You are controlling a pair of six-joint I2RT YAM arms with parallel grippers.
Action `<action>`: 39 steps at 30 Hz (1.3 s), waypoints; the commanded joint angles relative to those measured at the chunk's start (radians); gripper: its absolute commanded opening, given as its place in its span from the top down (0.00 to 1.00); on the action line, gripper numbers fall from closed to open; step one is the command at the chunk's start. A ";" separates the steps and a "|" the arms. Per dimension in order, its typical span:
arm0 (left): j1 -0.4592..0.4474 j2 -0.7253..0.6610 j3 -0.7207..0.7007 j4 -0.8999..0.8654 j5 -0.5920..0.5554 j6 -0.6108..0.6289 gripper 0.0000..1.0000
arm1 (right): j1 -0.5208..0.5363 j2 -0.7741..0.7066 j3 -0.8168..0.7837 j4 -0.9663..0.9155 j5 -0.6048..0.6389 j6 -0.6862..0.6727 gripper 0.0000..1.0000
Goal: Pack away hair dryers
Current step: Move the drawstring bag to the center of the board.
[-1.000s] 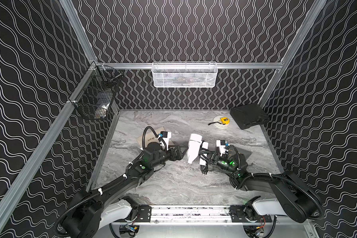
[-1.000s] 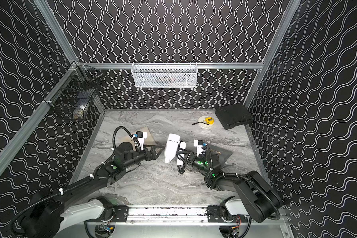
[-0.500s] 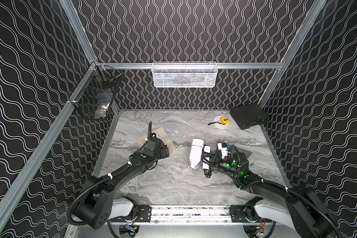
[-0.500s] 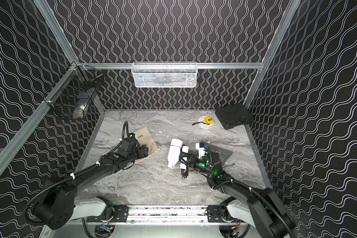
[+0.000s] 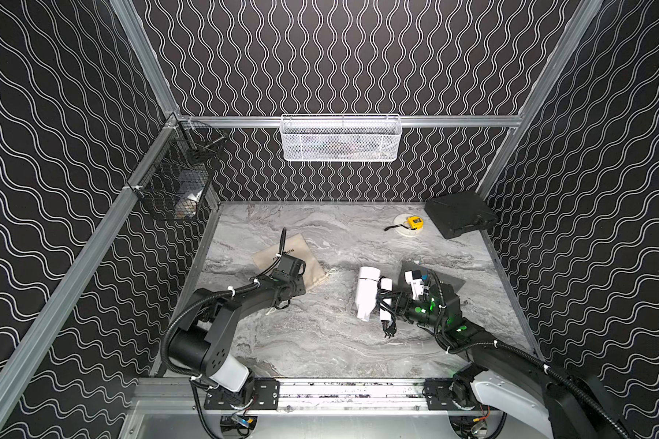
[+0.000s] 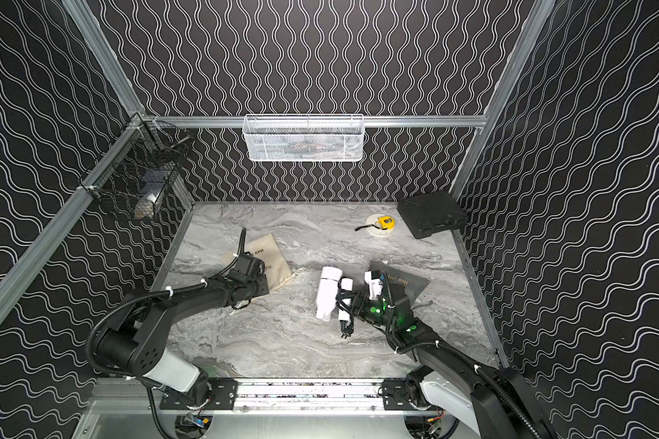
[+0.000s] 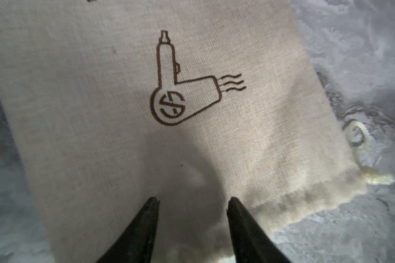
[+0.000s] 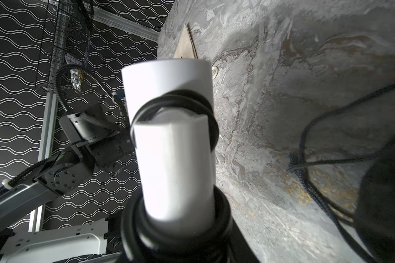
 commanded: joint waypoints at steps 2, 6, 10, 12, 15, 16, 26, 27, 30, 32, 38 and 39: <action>-0.001 0.035 -0.001 0.073 0.093 0.000 0.55 | -0.004 -0.031 -0.004 0.008 0.017 -0.019 0.91; -0.011 0.074 -0.008 0.096 0.138 0.004 0.60 | -0.013 -0.054 -0.030 0.005 0.023 -0.010 0.91; -0.064 0.094 -0.008 0.102 0.151 0.016 0.61 | -0.022 -0.084 -0.048 -0.038 0.037 -0.009 0.90; -0.097 0.101 -0.003 0.098 0.158 0.021 0.61 | -0.022 -0.101 -0.053 -0.064 0.049 -0.011 0.90; -0.140 0.112 0.010 0.085 0.178 0.026 0.62 | -0.047 -0.126 -0.058 -0.102 0.058 -0.018 0.90; -0.151 0.113 0.014 0.080 0.181 0.026 0.62 | -0.055 -0.133 -0.058 -0.119 0.059 -0.023 0.90; -0.237 0.073 0.052 0.024 0.228 0.081 0.61 | -0.102 -0.176 -0.063 -0.203 0.042 -0.040 0.90; -0.240 0.062 0.058 0.017 0.234 0.092 0.61 | -0.108 -0.178 -0.063 -0.206 0.039 -0.042 0.90; -0.244 0.028 0.087 -0.039 0.210 0.130 0.58 | -0.119 -0.178 -0.063 -0.210 0.028 -0.043 0.90; -0.246 0.001 0.109 -0.082 0.185 0.164 0.55 | -0.122 -0.179 -0.062 -0.211 0.025 -0.044 0.90; -0.279 -0.025 0.145 -0.172 0.106 0.259 0.48 | -0.128 -0.162 -0.050 -0.227 0.014 -0.065 0.90; -0.290 -0.015 0.148 -0.180 0.092 0.267 0.48 | -0.128 -0.156 -0.043 -0.238 0.010 -0.073 0.90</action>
